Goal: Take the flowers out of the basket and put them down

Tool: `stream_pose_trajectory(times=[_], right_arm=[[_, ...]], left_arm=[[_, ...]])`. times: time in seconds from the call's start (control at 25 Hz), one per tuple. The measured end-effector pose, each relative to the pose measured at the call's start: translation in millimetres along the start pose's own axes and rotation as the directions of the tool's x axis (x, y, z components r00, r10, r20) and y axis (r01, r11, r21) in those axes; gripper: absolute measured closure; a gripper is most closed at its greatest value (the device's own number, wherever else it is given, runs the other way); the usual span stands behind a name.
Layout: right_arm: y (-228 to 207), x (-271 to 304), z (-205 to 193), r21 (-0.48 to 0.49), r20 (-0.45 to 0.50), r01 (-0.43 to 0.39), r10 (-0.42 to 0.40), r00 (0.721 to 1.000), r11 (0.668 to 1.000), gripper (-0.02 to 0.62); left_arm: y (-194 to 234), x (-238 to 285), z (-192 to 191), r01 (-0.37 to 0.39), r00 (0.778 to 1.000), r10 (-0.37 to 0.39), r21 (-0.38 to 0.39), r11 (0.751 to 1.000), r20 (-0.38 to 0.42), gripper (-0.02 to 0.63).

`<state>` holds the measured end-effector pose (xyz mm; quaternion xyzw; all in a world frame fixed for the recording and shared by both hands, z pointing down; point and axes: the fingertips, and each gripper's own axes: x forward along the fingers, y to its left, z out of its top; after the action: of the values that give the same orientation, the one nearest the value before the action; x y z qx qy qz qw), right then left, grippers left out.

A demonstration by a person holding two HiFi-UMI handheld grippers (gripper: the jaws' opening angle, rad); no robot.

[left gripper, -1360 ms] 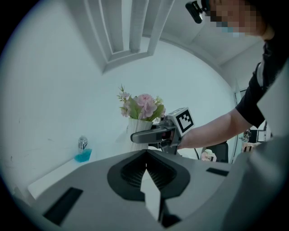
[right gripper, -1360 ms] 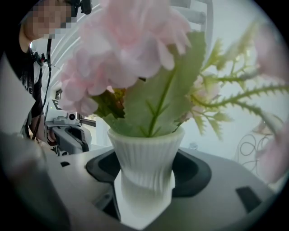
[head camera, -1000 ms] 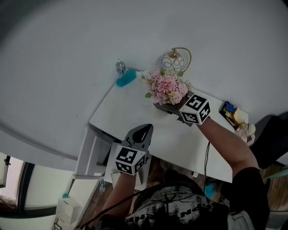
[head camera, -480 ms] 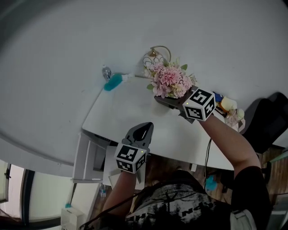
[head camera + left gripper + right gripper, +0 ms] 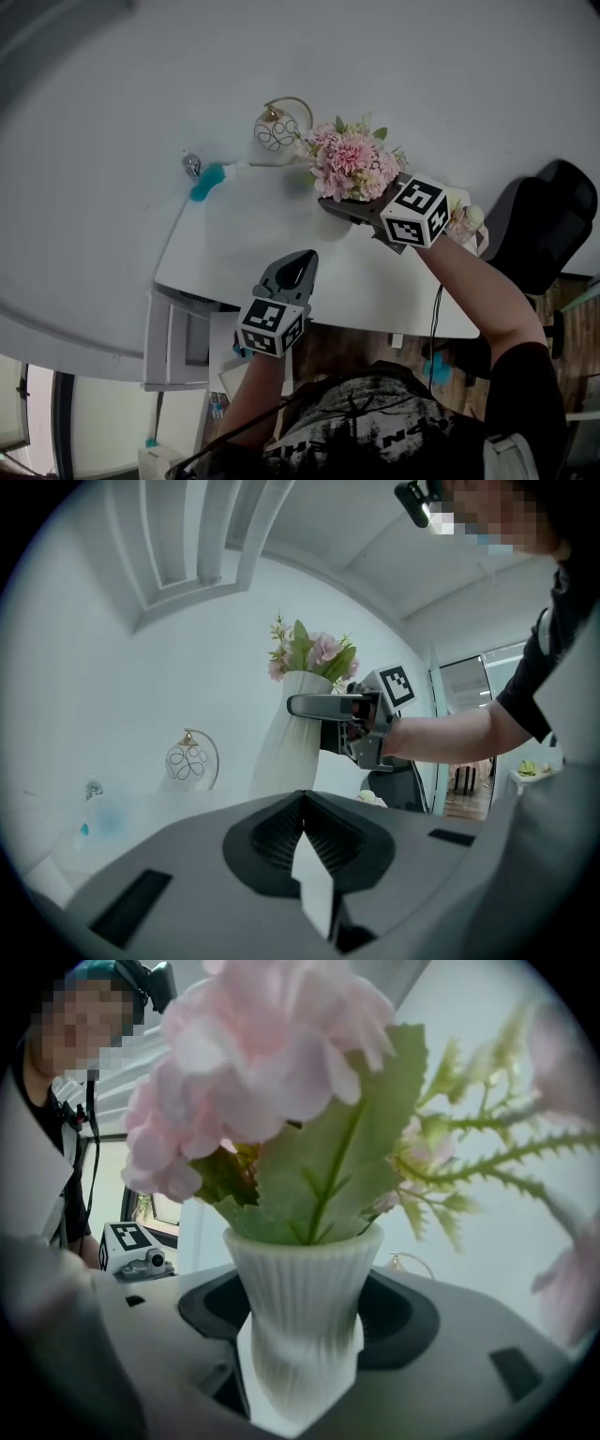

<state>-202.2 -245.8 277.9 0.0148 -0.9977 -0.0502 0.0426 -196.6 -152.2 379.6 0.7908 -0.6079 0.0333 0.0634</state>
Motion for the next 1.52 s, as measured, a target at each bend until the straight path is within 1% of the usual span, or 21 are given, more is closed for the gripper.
stream_pose_trajectory(times=[0.44,0.68,0.92,1.04,1.2,1.52], right_arm=[[-30.4,-78.3,-49.8,0.035,-0.062,0.061,-0.059,0.996,0.997,0.261],[-34.9,-132.1,-84.5,0.041,-0.083,0.099,-0.096,0.992,0.994,0.261],[-47.7,-136.4,-123.2,0.055,-0.128,0.128,-0.121,0.984,0.99,0.261],[-48.8,-147.9,-142.1,0.059,-0.135,0.144,-0.135,0.982,0.988,0.261],[-49.4,-163.8,-170.5,0.07,-0.146,0.161,-0.15,0.978,0.984,0.261],[-48.5,-182.2,-219.2,0.072,-0.159,0.183,-0.17,0.972,0.98,0.261]], left_arm=[[-64.5,56.8,-13.9,0.064,0.997,-0.065,-0.02,0.998,-0.044,0.592],[-113.4,80.2,-22.6,0.092,0.994,-0.093,-0.021,0.996,-0.053,0.592],[-115.5,103.5,-37.3,0.115,0.989,-0.119,-0.057,0.992,-0.084,0.592],[-126.8,109.7,-43.8,0.119,0.989,-0.123,-0.06,0.991,-0.08,0.592],[-143.3,119.7,-59.1,0.123,0.987,-0.129,-0.065,0.99,-0.095,0.592],[-153.8,139.0,-88.0,0.115,0.984,-0.126,-0.089,0.989,-0.128,0.592]])
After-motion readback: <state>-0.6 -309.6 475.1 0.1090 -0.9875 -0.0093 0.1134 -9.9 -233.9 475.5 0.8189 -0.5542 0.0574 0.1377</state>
